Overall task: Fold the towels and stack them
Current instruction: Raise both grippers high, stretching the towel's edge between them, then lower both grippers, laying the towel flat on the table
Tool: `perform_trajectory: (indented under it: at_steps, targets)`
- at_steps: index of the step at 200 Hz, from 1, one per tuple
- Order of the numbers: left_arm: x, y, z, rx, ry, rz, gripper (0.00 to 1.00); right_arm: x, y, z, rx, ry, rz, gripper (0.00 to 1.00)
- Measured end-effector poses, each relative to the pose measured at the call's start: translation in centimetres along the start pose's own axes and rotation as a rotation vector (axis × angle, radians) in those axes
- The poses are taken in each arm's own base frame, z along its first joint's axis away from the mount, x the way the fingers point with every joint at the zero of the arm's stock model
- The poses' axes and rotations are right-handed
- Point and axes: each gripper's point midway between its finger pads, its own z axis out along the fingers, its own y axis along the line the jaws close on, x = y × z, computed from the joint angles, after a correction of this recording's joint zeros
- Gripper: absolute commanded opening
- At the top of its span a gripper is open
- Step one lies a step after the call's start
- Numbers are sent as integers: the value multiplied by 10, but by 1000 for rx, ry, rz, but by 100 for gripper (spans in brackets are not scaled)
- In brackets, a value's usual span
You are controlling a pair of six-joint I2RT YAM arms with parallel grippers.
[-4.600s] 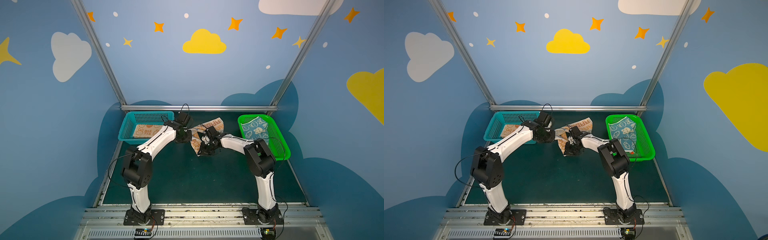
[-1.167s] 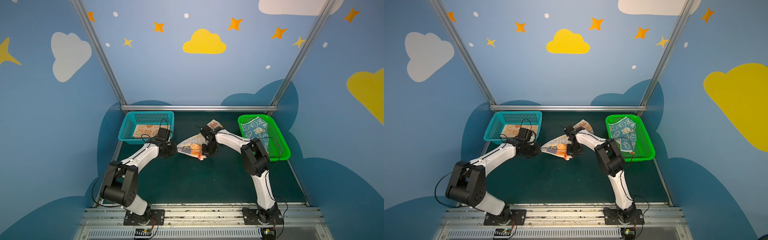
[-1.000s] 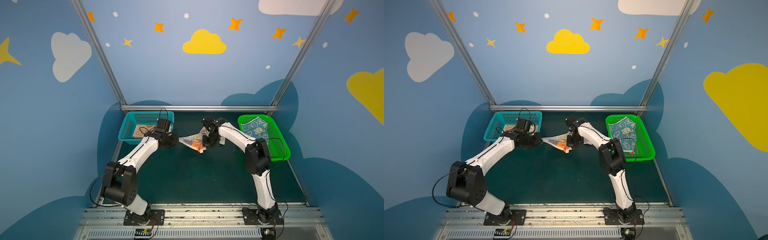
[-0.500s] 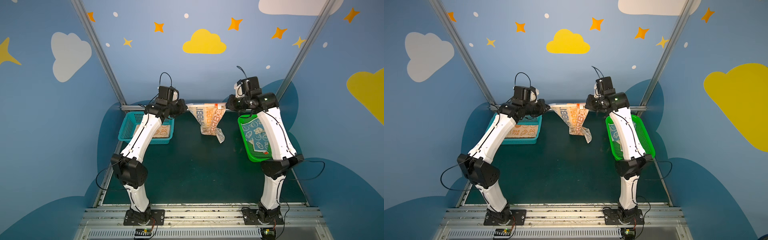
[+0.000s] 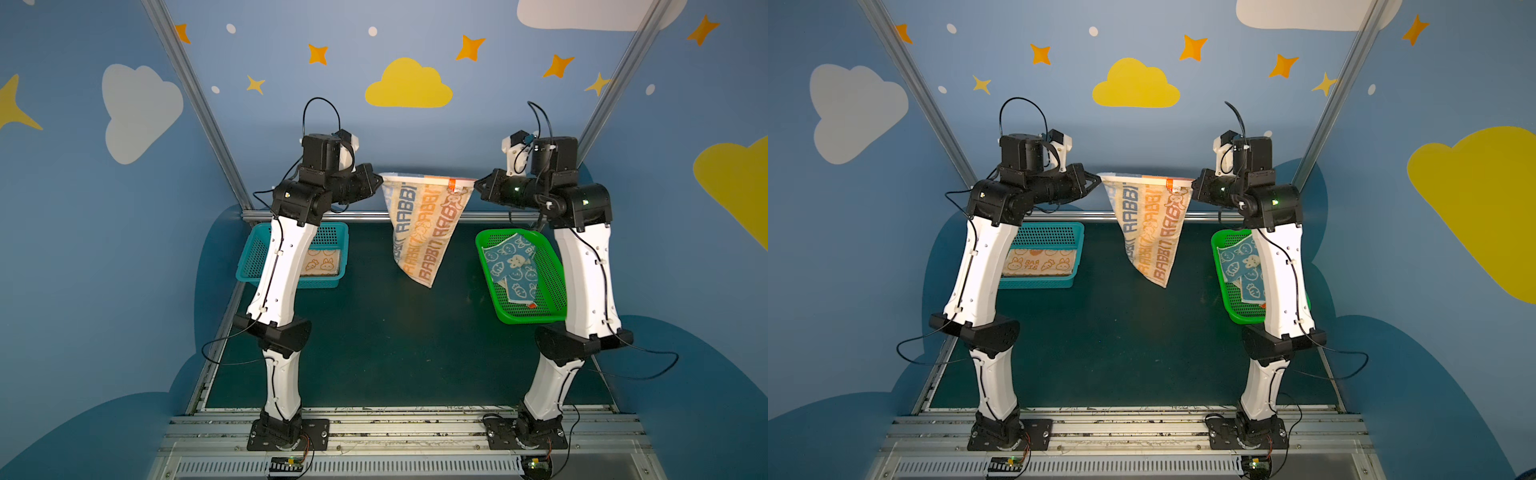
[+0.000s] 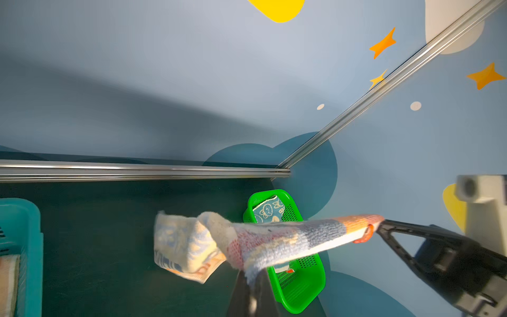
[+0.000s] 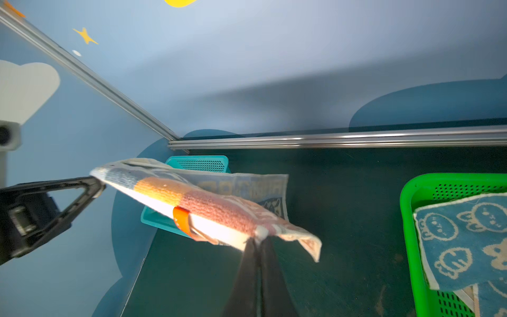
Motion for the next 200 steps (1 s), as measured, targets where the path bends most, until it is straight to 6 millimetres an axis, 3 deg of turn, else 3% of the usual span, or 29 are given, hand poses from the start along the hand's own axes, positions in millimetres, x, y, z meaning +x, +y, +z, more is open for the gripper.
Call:
perform_trajectory:
  at_steps: [31,62,88,112,134,154,174,200]
  targets:
    - [22,-25,-26,5,24,37,3,1,20,-55,-47,-53,-61,0]
    - [50,-63,-79,38,3,95,3,18,30,-101,-76,-85,-93,0]
    - [61,-82,-121,98,-43,96,3,29,41,-120,-131,-94,-109,0]
    - [66,-87,-136,126,-58,75,3,31,46,-123,-160,-96,-115,0]
    - [67,-80,-127,95,-54,57,3,31,43,-114,-153,-84,-107,0]
    - [68,-65,-107,36,-45,47,3,31,31,-89,-121,-49,-78,0]
    - [67,-37,-76,-32,-18,23,3,35,11,-45,-84,23,-25,0]
    - [71,22,-14,-128,55,-43,3,59,-26,29,-25,163,50,0]
